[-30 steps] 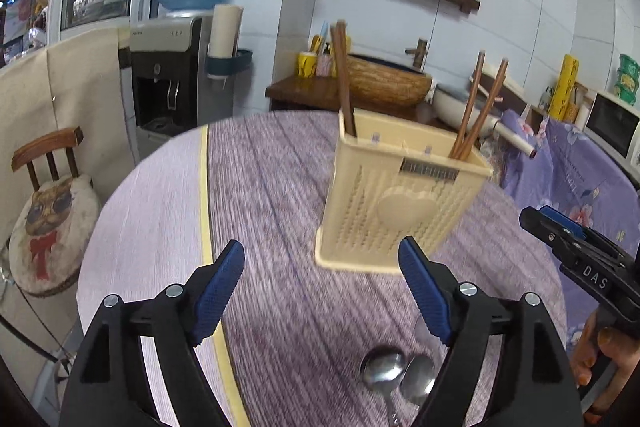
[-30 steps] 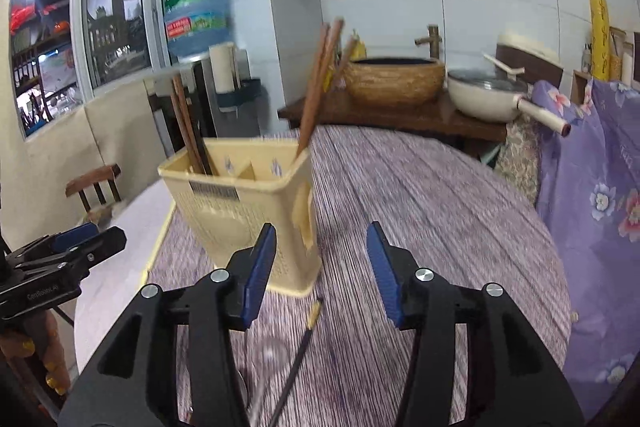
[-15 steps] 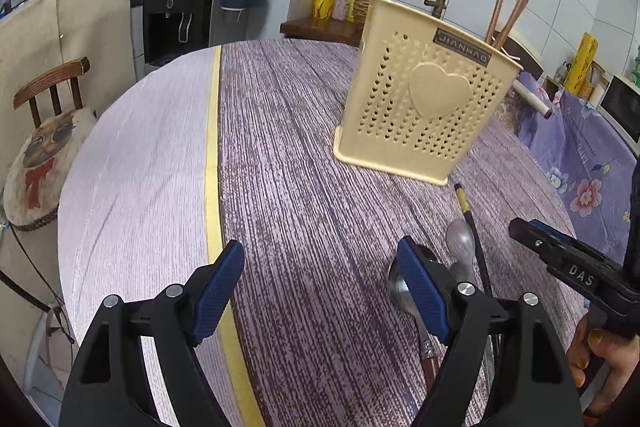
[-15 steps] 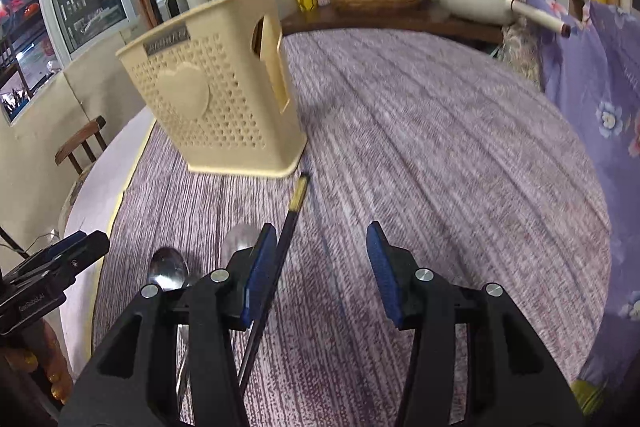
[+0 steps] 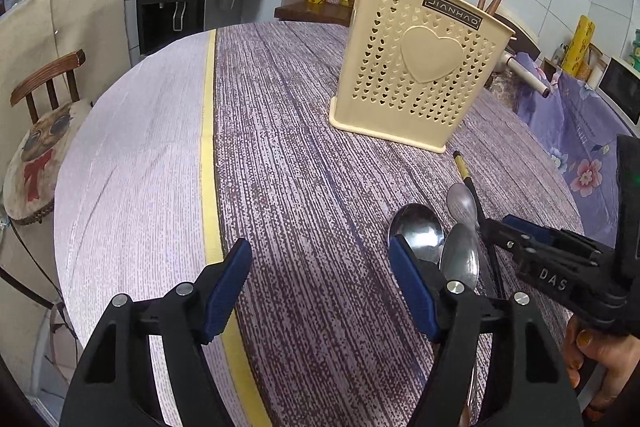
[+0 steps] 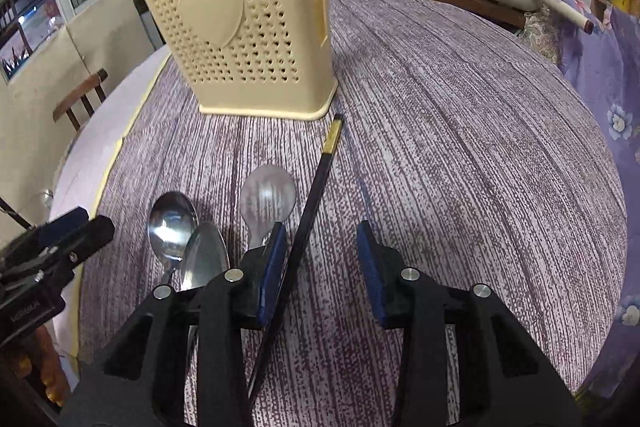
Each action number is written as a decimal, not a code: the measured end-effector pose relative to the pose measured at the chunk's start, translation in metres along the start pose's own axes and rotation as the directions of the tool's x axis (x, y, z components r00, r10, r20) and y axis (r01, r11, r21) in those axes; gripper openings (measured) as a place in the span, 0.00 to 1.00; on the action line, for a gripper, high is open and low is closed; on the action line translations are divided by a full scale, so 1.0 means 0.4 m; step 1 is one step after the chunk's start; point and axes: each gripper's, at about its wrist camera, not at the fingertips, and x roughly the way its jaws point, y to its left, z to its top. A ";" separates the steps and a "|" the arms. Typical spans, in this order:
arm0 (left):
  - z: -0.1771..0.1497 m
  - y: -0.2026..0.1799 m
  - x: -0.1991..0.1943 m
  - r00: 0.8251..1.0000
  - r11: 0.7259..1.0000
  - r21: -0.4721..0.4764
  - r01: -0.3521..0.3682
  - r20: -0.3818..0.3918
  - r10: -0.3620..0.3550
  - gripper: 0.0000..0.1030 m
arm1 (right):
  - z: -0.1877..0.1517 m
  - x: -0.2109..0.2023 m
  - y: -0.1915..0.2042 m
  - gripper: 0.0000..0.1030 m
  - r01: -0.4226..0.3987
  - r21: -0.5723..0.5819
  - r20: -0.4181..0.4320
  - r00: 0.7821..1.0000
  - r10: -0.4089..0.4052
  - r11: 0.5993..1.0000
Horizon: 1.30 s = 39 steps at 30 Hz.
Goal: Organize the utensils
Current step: 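Grasp the steel spoon handle with the left tool while the right tool grasps the gold-tipped black chopstick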
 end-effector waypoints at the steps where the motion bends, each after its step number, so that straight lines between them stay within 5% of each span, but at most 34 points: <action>1: 0.000 -0.001 0.000 1.000 1.000 0.002 0.001 0.000 -0.001 0.67 | -0.002 0.002 0.004 0.34 0.017 -0.013 0.000 1.000 -0.017 1.000; 5: -0.001 -0.006 0.001 1.000 1.000 0.009 -0.001 -0.004 0.001 0.67 | 0.009 0.014 0.012 0.27 0.064 -0.057 -0.003 0.998 -0.065 0.996; 12: -0.013 -0.034 0.001 0.999 0.998 0.052 0.022 -0.029 -0.021 0.66 | 0.016 0.010 -0.039 0.14 0.021 -0.070 -0.032 0.999 -0.023 0.997; 21: -0.050 -0.111 0.024 0.993 0.985 0.160 0.070 -0.109 -0.053 0.57 | 0.012 0.005 -0.056 0.14 -0.005 -0.052 -0.034 0.999 0.004 0.999; 39: -0.047 -0.135 0.033 0.994 0.969 0.246 0.017 -0.106 0.009 0.35 | 0.009 0.002 -0.038 0.14 -0.034 -0.086 -0.051 0.998 0.030 0.996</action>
